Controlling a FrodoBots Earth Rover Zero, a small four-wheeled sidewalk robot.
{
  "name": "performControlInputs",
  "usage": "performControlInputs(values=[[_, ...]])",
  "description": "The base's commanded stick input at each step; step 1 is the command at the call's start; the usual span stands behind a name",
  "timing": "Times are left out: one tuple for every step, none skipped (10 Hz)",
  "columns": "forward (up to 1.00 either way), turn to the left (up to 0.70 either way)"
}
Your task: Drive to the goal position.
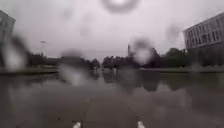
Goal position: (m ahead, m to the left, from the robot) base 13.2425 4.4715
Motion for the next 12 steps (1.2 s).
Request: performControlInputs(values=[[0.7, 0.01], [0.7, 0.01], [0.7, 0.01], [0.7, 0.01], [0.7, 0.01], [0.7, 0.02], [0.7, 0.07], [0.7, 0.11], [0.7, 0.12], [0.7, 0.12], [0.7, 0.11], [0.7, 0.08]])
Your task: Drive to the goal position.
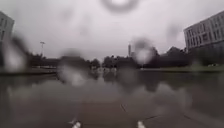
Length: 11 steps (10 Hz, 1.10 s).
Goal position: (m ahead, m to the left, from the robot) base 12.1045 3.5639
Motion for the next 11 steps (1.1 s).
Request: performControlInputs(values=[[0.7, 0.06], [0.7, 0.04], [0.7, 0.01], [0.7, 0.01], [0.7, 0.01], [0.7, 0.01], [0.7, 0.01], [0.7, 0.01], [0.7, 0.01], [0.7, 0.01], [0.7, 0.01]])
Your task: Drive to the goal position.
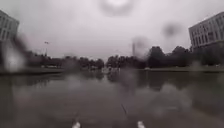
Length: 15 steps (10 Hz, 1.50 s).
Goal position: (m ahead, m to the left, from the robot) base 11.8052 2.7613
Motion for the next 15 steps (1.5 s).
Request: performControlInputs(values=[[0.7, 0.01], [0.7, 0.01], [0.7, 0.01], [0.7, 0.01], [0.7, 0.01], [0.7, 0.01], [0.7, 0.01], [0.7, 0.01], [0.7, 0.01], [0.7, 0.01], [0.7, 0.01], [0.7, 0.01], [0.7, 0.01], [0.7, 0.01], [0.7, 0.01]])
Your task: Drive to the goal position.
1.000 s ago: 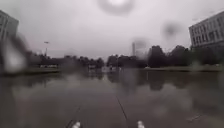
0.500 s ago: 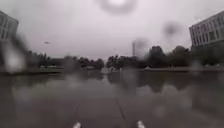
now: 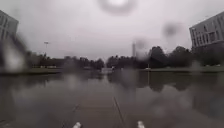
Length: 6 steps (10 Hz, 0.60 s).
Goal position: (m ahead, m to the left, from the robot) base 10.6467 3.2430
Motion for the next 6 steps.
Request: performControlInputs(values=[[0.7, 0.01], [0.7, 0.01], [0.7, 0.01], [0.7, 0.01], [0.7, 0.01], [0.7, 0.01]])
